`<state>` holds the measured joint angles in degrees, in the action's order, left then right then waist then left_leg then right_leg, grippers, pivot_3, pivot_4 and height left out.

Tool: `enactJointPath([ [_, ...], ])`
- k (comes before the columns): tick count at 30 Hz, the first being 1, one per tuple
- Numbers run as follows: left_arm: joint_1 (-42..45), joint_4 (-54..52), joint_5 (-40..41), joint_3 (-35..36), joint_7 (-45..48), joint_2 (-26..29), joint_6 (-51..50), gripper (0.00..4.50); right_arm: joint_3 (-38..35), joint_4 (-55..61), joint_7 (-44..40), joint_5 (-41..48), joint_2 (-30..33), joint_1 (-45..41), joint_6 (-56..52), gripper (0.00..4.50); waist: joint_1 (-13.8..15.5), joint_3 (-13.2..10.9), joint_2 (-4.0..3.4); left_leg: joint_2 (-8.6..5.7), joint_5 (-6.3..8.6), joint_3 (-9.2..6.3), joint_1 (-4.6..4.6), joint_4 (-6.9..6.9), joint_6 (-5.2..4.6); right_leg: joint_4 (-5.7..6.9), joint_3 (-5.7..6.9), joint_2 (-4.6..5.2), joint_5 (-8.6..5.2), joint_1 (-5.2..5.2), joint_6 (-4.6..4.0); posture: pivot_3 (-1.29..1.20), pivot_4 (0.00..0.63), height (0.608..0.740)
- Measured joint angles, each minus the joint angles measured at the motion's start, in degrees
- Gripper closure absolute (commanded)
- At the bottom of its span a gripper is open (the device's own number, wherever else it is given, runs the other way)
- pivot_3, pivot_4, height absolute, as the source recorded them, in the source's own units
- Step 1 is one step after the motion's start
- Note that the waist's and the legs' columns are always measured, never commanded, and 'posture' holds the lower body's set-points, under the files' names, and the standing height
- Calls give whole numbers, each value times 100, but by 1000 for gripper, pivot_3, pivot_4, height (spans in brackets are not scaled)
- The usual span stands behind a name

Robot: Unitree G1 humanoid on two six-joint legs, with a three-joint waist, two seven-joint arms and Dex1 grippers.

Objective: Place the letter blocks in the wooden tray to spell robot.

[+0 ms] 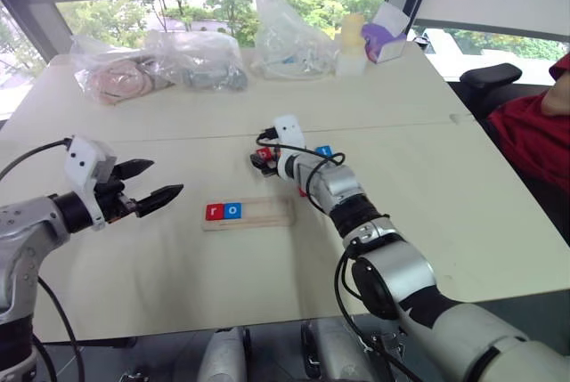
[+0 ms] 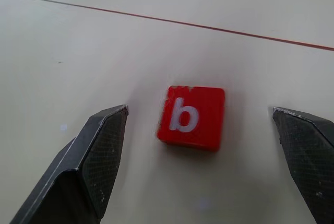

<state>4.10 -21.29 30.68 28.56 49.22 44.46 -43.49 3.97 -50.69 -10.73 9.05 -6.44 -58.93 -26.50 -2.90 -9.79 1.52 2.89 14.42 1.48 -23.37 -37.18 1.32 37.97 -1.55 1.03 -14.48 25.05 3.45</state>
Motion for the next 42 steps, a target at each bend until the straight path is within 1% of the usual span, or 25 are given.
enactJointPath([
  [3, -182, -46, 122, 226, -90, 135, -104, 38, 2, -442, 22, -156, -189, -162, 336, 0, -55, 0, 0, 2, -1, -5, 2, 1, 1, 1, 2, -5, 0, -2, -2, 0, 150, 740],
  [5, -200, -46, 136, 261, -103, 199, -103, 0, 2, -743, 68, -267, -249, -274, 563, 542, -90, 0, 0, 1, -1, -6, 5, 1, 2, 0, 3, -4, 0, -7, -3, 0, 150, 740],
  [6, -198, -46, 145, 259, -120, 211, -103, 0, 9, -853, 101, -339, -268, -310, 655, 889, -101, 0, 0, 1, -1, -6, 5, 1, 2, -1, 3, -3, 0, -8, -3, 0, 150, 740],
  [8, -151, -47, 180, 237, -187, 210, -101, 0, 16, -1028, 169, -463, -272, -358, 819, 1906, -111, 0, 0, 1, -1, -9, 5, 1, 2, -1, 3, -2, 0, -8, -3, 0, 150, 740],
  [9, -125, -47, 199, 218, -215, 210, -99, 0, 15, -1097, 200, -537, -271, -385, 871, 2494, -112, 0, 0, 1, -1, -9, 5, 2, 2, -1, 3, -2, 0, -8, -3, 0, 150, 740],
  [11, -94, -57, 232, 119, -274, 207, -87, 0, 11, -1203, 211, -612, -272, -425, 949, 3346, -123, 0, 0, 2, -1, -9, 7, 5, 3, -1, 1, -2, 0, -7, -3, 0, 150, 740],
  [16, 176, -17, 235, -357, -312, 183, 57, 0, -65, -1216, 178, -664, -211, -434, 962, 3320, -113, 0, 0, 2, -2, -10, 8, 7, 4, -1, 1, -2, 1, -8, -4, 0, 150, 740],
  [18, 388, 34, 237, -601, -249, 215, 118, 0, -124, -906, 103, -615, -123, -362, 750, 3320, -100, -1, -1, -1, -5, -10, 2, 6, 10, -2, 3, 0, 1, -4, -4, 0, 150, 740],
  [20, 611, 27, 265, -871, -125, 258, 126, 0, -134, 231, -35, -535, 110, 40, 301, 3320, -57, -2, -3, 0, -5, -12, -5, 8, 10, -5, 7, 10, 1, -2, -2, 0, 150, 740],
  [21, 720, 21, 282, -1013, -76, 262, 125, 0, -138, 984, -91, -505, 267, 323, -7, 3320, -25, -2, -3, -2, -5, -13, -6, 11, 10, -8, 7, 15, 0, -2, 0, 0, 150, 740],
  [22, 850, 6, 315, -1205, -30, 244, 128, 0, -143, 1997, -140, -444, 488, 734, -422, 3320, 24, -2, -3, -5, -5, -15, -9, 15, 10, -11, 7, 18, -2, -3, 3, 0, 150, 740],
  [24, 1023, -5, 335, -1496, 34, 130, 139, 0, -148, 3390, -168, -395, 829, 1307, -1162, 3320, 62, -1, -2, -14, -5, -14, -10, 17, 10, -16, 8, 28, -5, -4, 9, 0, 150, 740],
  [25, 1199, 20, 319, -1771, 56, -26, 196, 0, -147, 4433, -135, -391, 1071, 1836, -1731, 3320, 102, 0, -1, -19, -5, -12, -12, 18, 10, -20, 12, 36, -10, -8, 15, 0, 150, 740],
  [27, 1357, 119, 232, -2140, 76, -208, 306, 0, -226, 5563, 4, -392, 1258, 2456, -2563, 3320, 96, 0, -1, -23, -5, -8, -11, 16, 10, -20, 12, 39, -10, -8, 18, 0, 150, 740],
  [29, 1538, 290, 89, -2520, 127, -347, 458, 0, -547, 6649, 263, -374, 1204, 3121, -3512, 3320, 68, 0, -1, -31, -5, -5, -8, 12, 10, -18, 12, 34, -11, -8, 18, 0, 150, 740],
  [32, 1751, 535, -136, -2963, 260, -494, 681, 0, -827, 7704, 574, -442, 1241, 3880, -4386, 3320, 38, 0, -2, -24, -5, 2, -1, 10, 10, -18, -1, 7, -12, -9, 15, 0, 150, 740],
  [35, 1904, 729, -197, -3215, 411, -647, 801, 0, -1019, 8191, 774, -460, 1085, 4260, -4880, 3320, 23, -1, -2, -8, -5, 1, 4, 6, 9, -19, -8, -19, -12, -9, -4, 0, 150, 740],
  [38, 2085, 954, -327, -3378, 554, -708, 948, 0, -1052, 8459, 934, -451, 751, 4322, -5168, 3320, 22, -1, -2, -1, -5, -11, 8, 7, 9, -18, -11, -37, -8, -9, -13, 0, 150, 740],
  [42, 2144, 1178, -540, -3581, 702, -751, 1173, 0, -1196, 8545, 1062, -429, 275, 4315, -5485, 3320, 41, 0, -2, -2, -5, -11, 4, 8, 9, -20, -11, -34, -7, -9, -9, 0, 150, 740],
])
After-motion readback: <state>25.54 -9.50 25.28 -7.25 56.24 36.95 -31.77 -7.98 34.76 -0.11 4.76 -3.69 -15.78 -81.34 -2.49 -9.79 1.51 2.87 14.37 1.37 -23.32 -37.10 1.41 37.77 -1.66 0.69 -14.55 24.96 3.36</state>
